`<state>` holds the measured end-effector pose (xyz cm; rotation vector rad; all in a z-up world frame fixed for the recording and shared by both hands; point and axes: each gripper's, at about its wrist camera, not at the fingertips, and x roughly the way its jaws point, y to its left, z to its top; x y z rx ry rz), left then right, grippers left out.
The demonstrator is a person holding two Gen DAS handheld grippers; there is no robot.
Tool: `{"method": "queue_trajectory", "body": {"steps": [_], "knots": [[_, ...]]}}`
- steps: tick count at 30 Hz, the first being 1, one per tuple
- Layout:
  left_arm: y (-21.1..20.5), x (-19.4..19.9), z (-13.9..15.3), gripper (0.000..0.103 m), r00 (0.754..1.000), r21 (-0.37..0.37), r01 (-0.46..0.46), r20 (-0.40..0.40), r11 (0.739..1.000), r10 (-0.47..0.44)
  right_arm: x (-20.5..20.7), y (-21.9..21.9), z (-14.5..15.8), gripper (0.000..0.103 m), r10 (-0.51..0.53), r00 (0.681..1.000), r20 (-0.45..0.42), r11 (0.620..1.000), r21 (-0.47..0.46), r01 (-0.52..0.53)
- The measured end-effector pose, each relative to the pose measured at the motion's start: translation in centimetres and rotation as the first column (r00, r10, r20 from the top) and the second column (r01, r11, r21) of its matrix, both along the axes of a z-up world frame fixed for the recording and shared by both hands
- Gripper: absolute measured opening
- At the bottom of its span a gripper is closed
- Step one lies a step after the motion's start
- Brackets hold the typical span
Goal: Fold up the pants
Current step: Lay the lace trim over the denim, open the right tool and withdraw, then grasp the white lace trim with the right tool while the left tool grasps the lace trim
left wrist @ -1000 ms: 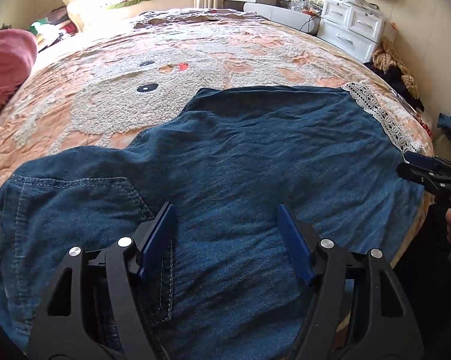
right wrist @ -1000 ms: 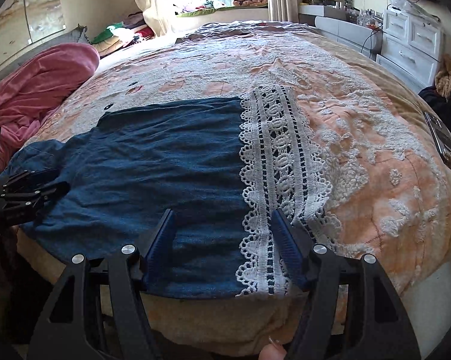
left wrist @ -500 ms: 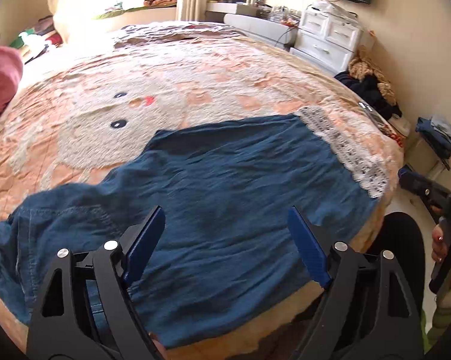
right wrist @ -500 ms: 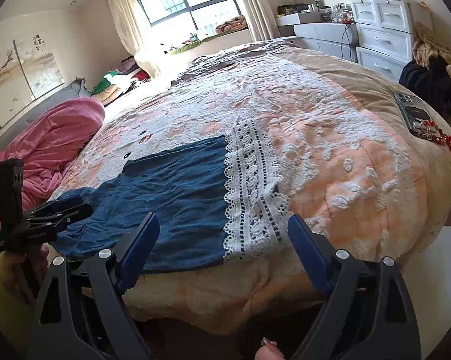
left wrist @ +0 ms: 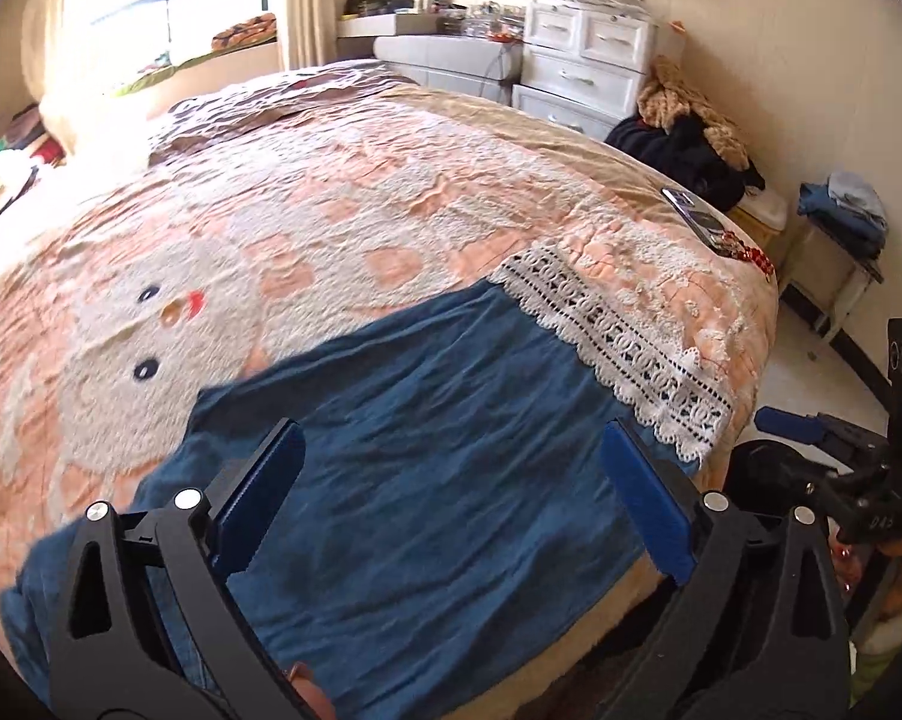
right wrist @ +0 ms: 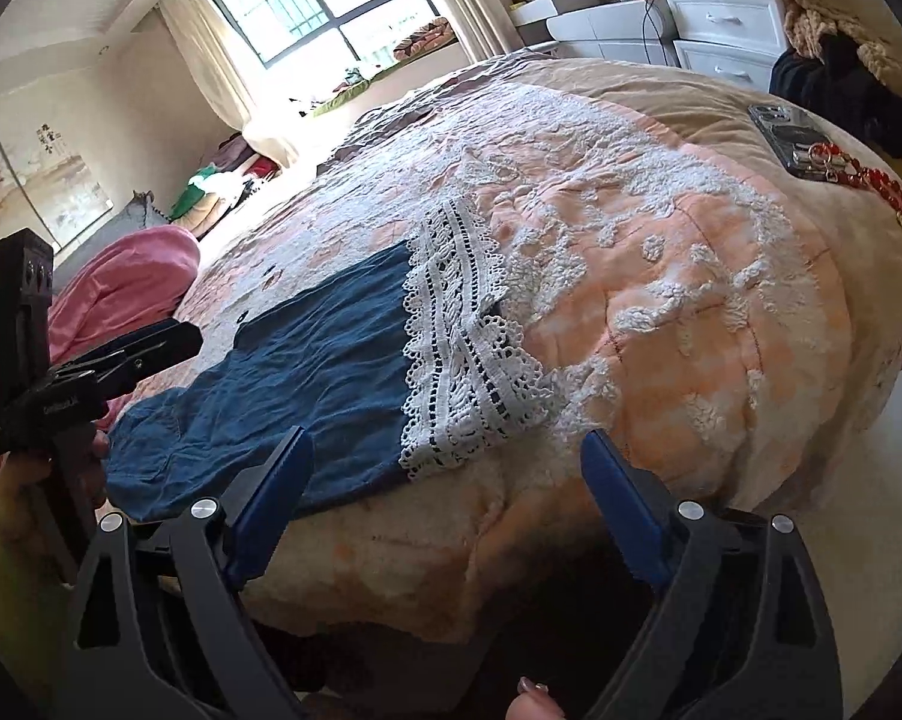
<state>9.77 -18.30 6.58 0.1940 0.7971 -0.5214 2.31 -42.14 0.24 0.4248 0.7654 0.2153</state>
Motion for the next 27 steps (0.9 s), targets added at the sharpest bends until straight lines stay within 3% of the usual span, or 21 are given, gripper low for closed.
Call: {"method": "queue_trajectory", "body": {"steps": [12,15,17,23,27], "knots": [[-5.9,6.8,-2.0,0.093,0.992,0.078,0.115,-0.059,0.990,-0.110,2.6,0.1,-1.9,0.070,-0.020,0.998,-0.057,0.998,0.063,0.024],[-6.7,8.3,-2.9,0.093,0.990,0.086,0.126,-0.074,0.988,-0.120,3.1,0.5,-2.4,0.056,-0.021,0.998,-0.058,0.998,0.052,0.024],[-7.2,9.4,-3.6,0.093,0.988,0.082,0.132,-0.088,0.988,-0.124,3.2,0.7,-2.4,0.038,-0.020,0.999,-0.046,0.999,0.041,0.022],[-8.5,12.6,-5.0,0.093,0.977,0.027,0.152,-0.156,0.988,-0.146,2.9,1.4,-1.7,0.034,0.008,1.000,0.020,0.999,0.043,-0.009],[-9.7,13.9,-5.7,0.092,0.958,-0.015,0.213,-0.193,0.977,-0.212,3.8,1.2,-2.5,0.036,-0.011,1.000,-0.013,0.998,0.062,0.012]]}}
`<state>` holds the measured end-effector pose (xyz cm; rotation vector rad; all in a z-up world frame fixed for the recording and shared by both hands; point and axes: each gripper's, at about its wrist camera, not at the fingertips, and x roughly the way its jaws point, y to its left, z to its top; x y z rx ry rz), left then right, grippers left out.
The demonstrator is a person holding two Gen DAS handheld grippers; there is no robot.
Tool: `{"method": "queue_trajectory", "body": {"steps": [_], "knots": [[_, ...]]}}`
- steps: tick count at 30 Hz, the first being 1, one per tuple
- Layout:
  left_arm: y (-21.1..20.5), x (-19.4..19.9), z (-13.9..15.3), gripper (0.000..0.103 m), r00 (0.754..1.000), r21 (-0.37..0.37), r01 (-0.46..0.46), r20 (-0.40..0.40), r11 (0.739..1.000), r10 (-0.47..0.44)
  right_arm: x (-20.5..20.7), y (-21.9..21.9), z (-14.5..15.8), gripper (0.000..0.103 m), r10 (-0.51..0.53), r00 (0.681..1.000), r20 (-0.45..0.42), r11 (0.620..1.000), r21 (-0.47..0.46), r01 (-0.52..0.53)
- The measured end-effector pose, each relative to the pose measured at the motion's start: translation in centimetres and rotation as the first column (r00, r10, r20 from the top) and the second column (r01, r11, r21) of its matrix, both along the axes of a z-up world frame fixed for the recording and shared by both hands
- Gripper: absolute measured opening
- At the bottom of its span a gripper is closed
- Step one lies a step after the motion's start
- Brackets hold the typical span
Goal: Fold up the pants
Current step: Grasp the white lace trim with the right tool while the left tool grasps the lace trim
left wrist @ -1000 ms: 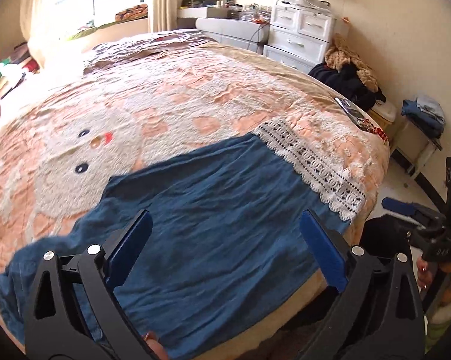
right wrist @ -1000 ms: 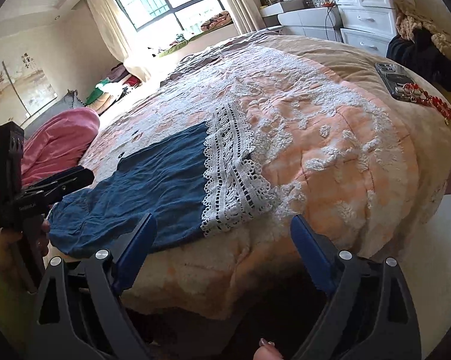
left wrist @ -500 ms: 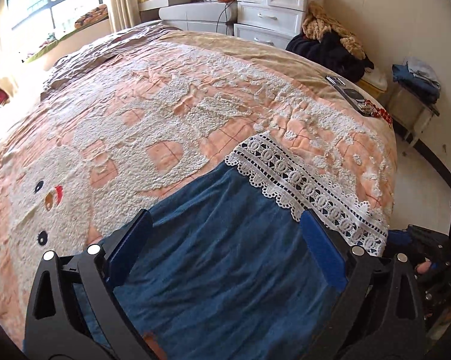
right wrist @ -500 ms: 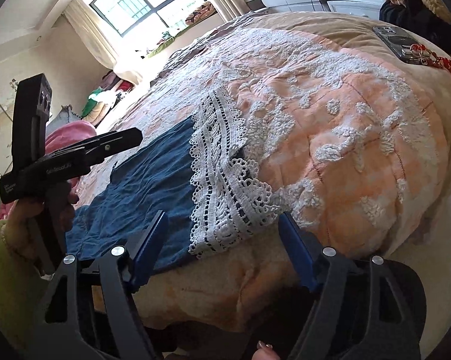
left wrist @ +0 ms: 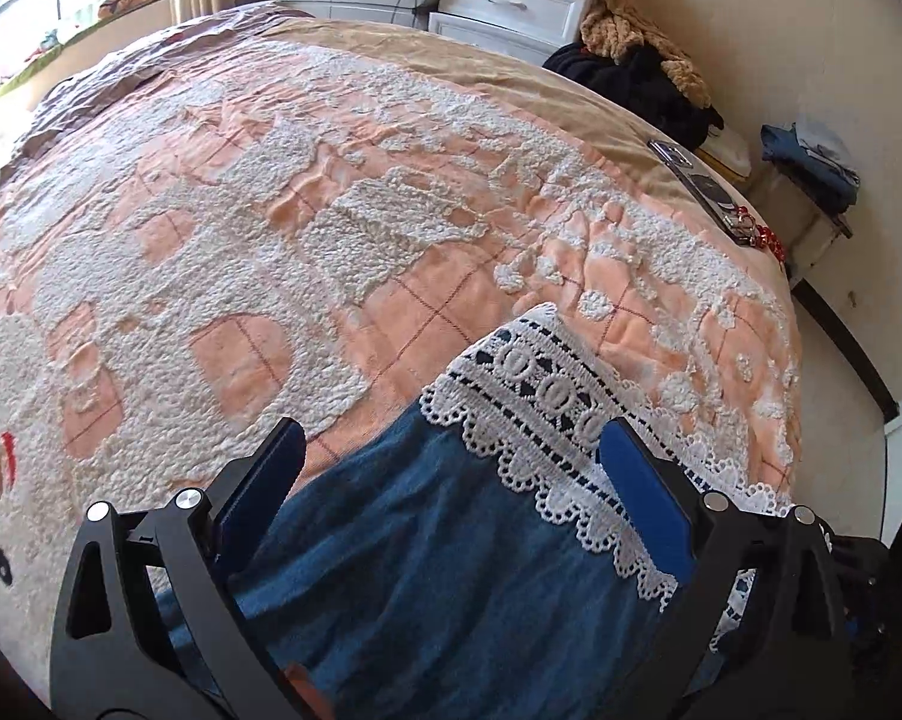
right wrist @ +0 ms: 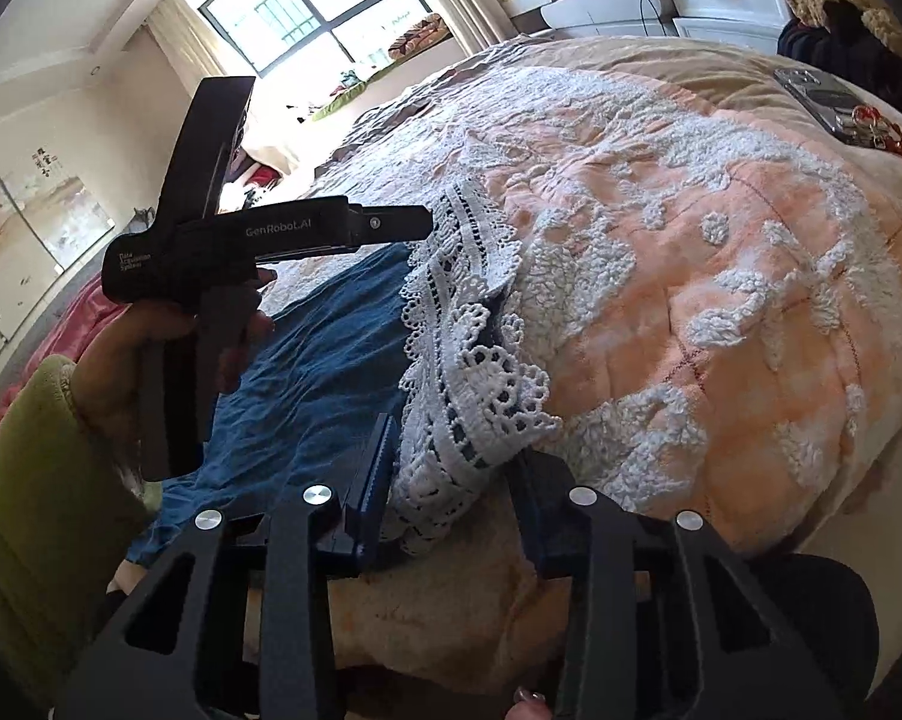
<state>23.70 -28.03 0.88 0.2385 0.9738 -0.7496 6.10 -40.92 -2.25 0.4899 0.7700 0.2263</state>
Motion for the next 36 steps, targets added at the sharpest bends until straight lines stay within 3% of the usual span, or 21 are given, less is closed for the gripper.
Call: {"method": "queue_trajectory", "body": {"steps": [4,7,12,15,16,17,20,25,36], "knots": [[-0.9,0.5,-0.8,0.088,0.995,-0.024,0.092,-0.044,0.995,-0.093,0.0,0.1,0.1,0.035,0.002,1.000,0.017,1.000,0.004,-0.002],[-1.4,0.7,-1.7,0.083,0.988,-0.021,0.137,-0.075,0.990,-0.138,-0.1,0.2,0.4,0.029,0.008,0.999,0.045,1.000,-0.008,-0.008],[-1.5,1.1,-2.4,0.078,0.978,-0.101,0.161,-0.115,0.982,-0.172,-0.2,0.4,0.6,0.029,0.018,0.998,0.066,1.000,-0.005,-0.017],[-1.3,1.2,-2.4,0.058,0.977,-0.124,0.155,-0.124,0.980,-0.171,0.0,0.3,0.3,0.027,0.002,0.999,0.053,1.000,-0.007,-0.001],[-1.3,1.3,-2.3,0.047,0.978,-0.119,0.152,-0.124,0.981,-0.167,0.0,0.2,0.4,0.025,-0.004,0.999,0.052,1.000,-0.009,0.005],[-1.1,1.3,-2.2,0.027,0.979,-0.118,0.147,-0.127,0.982,-0.162,-0.1,0.3,0.5,0.022,-0.007,0.999,0.053,1.000,-0.018,0.008],[-0.8,1.0,-1.6,0.015,0.974,-0.141,0.169,-0.131,0.975,-0.187,-0.6,0.5,1.1,0.021,-0.019,0.997,0.076,0.998,-0.050,0.023],[0.0,0.3,0.0,0.015,0.975,-0.183,0.188,-0.087,0.965,-0.207,-2.0,2.1,2.9,0.021,-0.003,0.990,0.140,0.987,-0.156,0.025],[7.8,0.7,6.4,0.018,0.992,-0.376,0.122,0.004,0.919,-0.130,-1.6,6.4,8.0,0.021,0.133,0.952,0.276,0.977,-0.197,-0.080]]}}
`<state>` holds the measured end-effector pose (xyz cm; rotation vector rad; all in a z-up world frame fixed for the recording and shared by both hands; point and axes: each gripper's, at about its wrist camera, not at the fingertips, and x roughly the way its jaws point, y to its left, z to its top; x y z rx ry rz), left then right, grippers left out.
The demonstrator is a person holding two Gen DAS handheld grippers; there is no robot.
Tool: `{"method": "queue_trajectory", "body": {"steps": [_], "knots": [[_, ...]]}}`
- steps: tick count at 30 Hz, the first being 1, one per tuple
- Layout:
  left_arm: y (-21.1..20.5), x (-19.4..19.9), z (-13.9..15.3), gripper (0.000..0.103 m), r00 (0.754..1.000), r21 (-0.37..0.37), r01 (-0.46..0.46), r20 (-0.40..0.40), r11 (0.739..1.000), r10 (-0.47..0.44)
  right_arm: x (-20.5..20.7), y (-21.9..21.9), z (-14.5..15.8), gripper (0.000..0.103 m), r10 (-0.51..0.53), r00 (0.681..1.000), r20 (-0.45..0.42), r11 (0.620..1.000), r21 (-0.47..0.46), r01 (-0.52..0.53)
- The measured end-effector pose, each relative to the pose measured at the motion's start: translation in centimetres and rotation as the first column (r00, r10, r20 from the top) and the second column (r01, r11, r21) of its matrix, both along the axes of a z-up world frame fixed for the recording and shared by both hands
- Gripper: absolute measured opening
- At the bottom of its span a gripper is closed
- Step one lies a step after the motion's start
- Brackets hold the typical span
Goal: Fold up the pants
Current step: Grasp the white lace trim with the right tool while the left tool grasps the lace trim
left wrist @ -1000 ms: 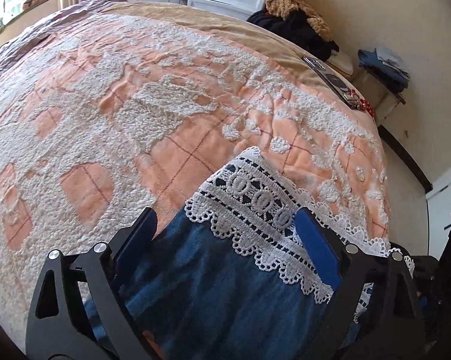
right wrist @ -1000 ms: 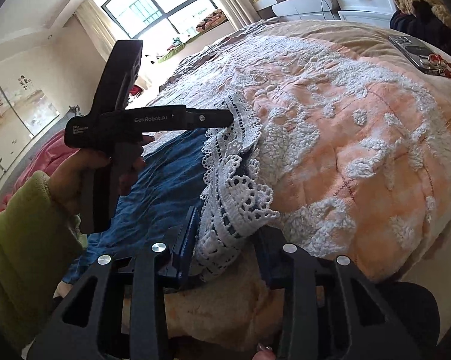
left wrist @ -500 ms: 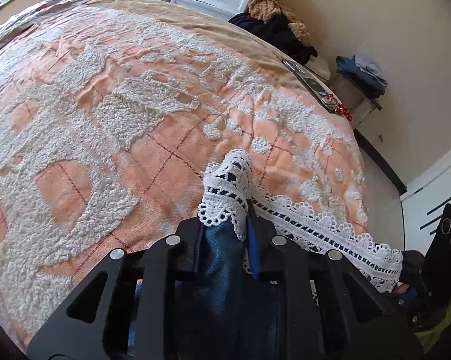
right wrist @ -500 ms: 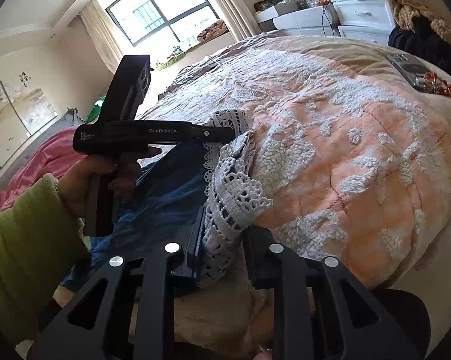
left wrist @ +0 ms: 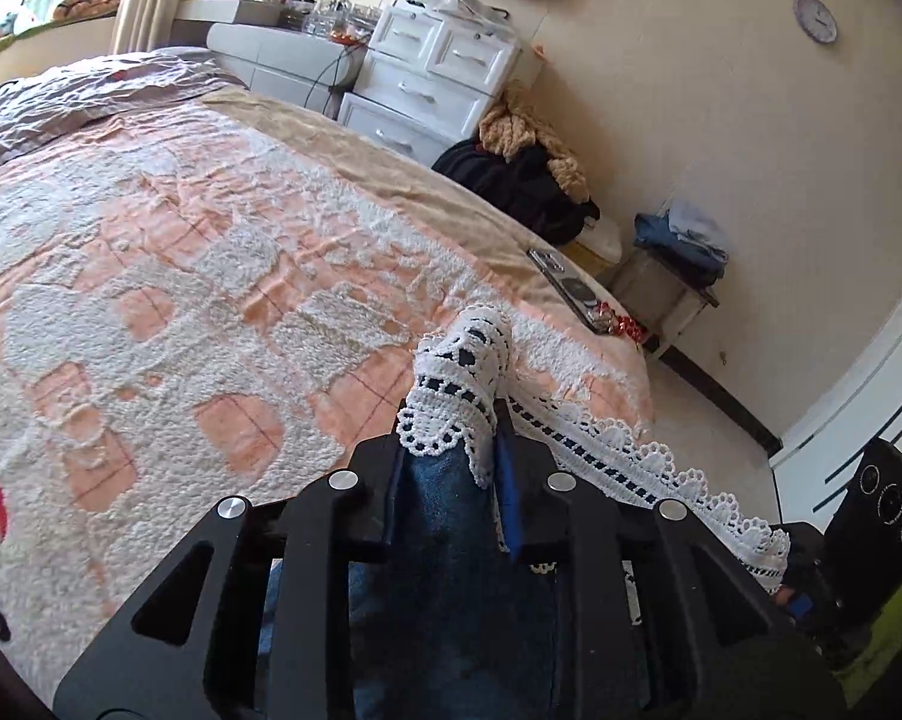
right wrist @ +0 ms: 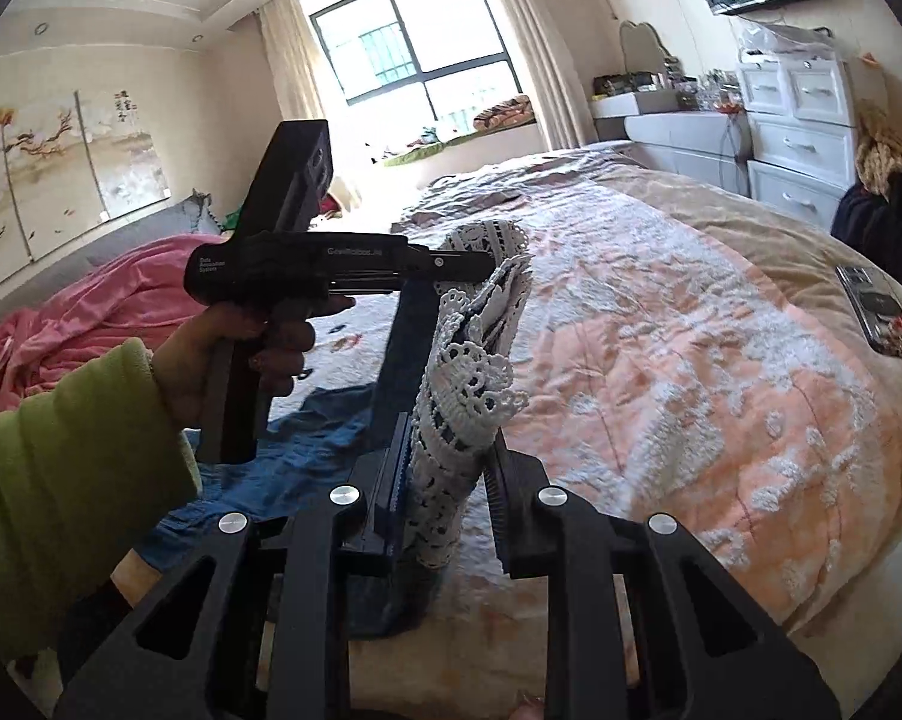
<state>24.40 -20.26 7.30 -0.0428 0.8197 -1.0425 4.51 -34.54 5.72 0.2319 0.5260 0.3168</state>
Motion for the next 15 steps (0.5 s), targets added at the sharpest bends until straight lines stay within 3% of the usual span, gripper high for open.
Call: {"method": "queue_trajectory", "body": {"steps": [6,8,11,15], "knots": [[6.8,-0.6,1.4,0.022,0.999,-0.129,-0.053,-0.017,0.990,0.052,0.2,6.4,2.4,0.021,0.186,0.980,0.075,0.980,-0.078,-0.181],[9.3,-1.0,1.0,0.029,0.995,-0.144,-0.096,-0.033,0.985,0.092,0.2,9.1,2.6,0.021,0.256,0.963,0.083,0.962,-0.120,-0.246],[13.0,-1.5,-0.4,0.034,0.981,-0.158,-0.181,-0.097,0.971,0.167,0.7,13.1,1.7,0.021,0.350,0.936,0.046,0.924,-0.179,-0.337],[17.5,-2.3,-2.3,0.034,0.945,-0.124,-0.308,-0.156,0.943,0.288,0.9,18.0,-1.0,0.021,0.458,0.887,-0.051,0.857,-0.241,-0.456]]}}
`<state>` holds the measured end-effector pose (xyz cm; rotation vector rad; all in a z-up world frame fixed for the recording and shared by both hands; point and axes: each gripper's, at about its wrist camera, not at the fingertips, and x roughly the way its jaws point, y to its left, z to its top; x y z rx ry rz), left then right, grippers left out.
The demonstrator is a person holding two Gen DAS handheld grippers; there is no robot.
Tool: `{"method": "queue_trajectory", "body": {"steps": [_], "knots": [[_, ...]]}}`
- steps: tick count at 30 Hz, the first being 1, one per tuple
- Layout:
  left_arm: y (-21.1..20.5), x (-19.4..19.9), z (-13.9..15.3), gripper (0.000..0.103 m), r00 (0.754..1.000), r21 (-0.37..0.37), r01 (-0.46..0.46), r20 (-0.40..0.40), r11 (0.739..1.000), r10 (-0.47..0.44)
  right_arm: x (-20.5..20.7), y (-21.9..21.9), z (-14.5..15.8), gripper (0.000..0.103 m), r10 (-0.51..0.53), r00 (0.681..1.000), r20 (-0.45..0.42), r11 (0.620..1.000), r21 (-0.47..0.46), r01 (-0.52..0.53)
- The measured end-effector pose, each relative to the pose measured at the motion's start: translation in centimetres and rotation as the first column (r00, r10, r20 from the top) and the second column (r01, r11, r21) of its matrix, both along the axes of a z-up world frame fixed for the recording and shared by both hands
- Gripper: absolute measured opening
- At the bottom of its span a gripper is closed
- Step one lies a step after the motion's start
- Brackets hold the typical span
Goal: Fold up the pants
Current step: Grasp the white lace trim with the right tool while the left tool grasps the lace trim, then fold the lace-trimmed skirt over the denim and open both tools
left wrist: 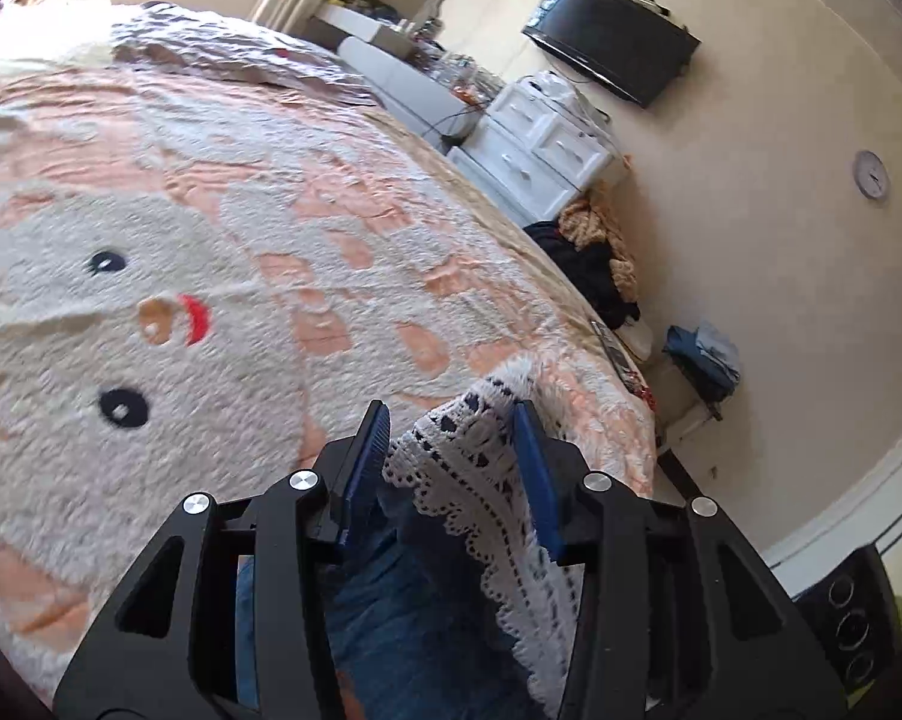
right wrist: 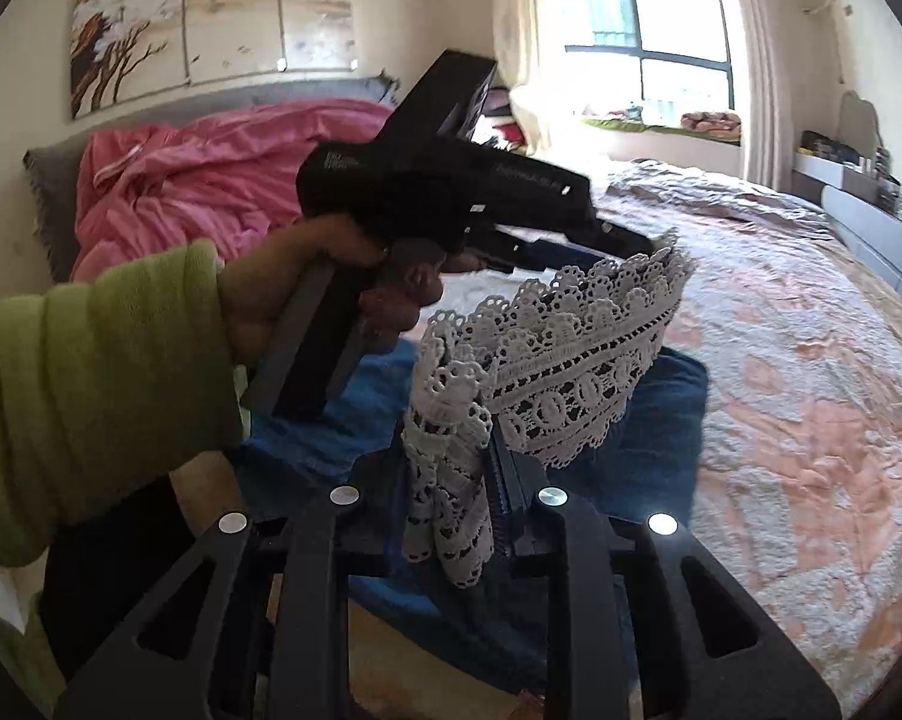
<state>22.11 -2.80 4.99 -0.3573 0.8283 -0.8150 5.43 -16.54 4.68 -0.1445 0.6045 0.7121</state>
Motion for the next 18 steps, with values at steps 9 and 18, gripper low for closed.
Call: {"method": "queue_trajectory", "body": {"steps": [9,18], "knots": [[5.6,-2.1,-3.8,0.073,0.967,0.093,-0.186,-0.159,0.978,0.199,-1.1,4.7,-4.0,0.038,0.081,0.996,-0.049,0.984,-0.153,-0.088],[5.1,-1.4,-6.0,0.073,0.952,0.062,-0.208,-0.217,0.976,0.216,1.3,-3.5,0.2,0.062,-0.026,0.991,-0.131,0.995,0.087,0.037]]}}
